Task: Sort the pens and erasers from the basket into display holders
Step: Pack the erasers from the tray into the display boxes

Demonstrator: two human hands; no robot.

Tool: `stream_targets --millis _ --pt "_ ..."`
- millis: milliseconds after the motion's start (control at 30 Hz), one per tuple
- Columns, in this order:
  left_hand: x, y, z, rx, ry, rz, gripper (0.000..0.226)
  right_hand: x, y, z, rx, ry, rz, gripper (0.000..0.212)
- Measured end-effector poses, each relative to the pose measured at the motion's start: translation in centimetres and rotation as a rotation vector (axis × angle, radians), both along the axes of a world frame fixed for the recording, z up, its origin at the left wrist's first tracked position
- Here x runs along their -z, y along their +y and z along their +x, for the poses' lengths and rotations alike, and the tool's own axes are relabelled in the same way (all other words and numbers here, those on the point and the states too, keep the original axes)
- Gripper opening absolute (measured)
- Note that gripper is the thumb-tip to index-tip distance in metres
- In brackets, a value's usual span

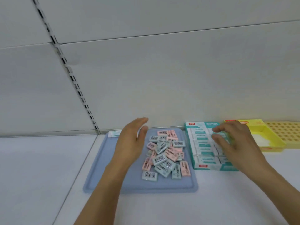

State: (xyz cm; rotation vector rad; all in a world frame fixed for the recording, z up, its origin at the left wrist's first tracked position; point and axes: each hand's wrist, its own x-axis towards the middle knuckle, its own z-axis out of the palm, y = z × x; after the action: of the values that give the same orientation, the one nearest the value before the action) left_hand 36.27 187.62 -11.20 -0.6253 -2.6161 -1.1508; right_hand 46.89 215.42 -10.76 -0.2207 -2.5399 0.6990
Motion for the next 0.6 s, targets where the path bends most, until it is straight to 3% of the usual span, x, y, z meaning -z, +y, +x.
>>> stream_targets --millis 100,200,367,600 --pt "1.3 -5.4 -3.2 -0.164 -0.147 -0.314 0.045 -1.5 -3.5 -2.4 -0.154 0.005 0.03 0.01" --pt "2.3 -7.6 -3.7 -0.136 -0.167 -0.51 0.048 -2.5 -8.0 -5.4 -0.362 -0.087 0.06 0.021" --pt "2.7 -8.3 -2.8 -0.161 0.015 -0.459 0.046 -2.4 -15.4 -11.3 -0.548 -0.305 0.288 0.034" --pt "3.3 -9.2 -1.4 -0.183 -0.008 -0.434 0.037 -0.6 -20.4 -15.6 -0.467 -0.434 0.443 0.032"
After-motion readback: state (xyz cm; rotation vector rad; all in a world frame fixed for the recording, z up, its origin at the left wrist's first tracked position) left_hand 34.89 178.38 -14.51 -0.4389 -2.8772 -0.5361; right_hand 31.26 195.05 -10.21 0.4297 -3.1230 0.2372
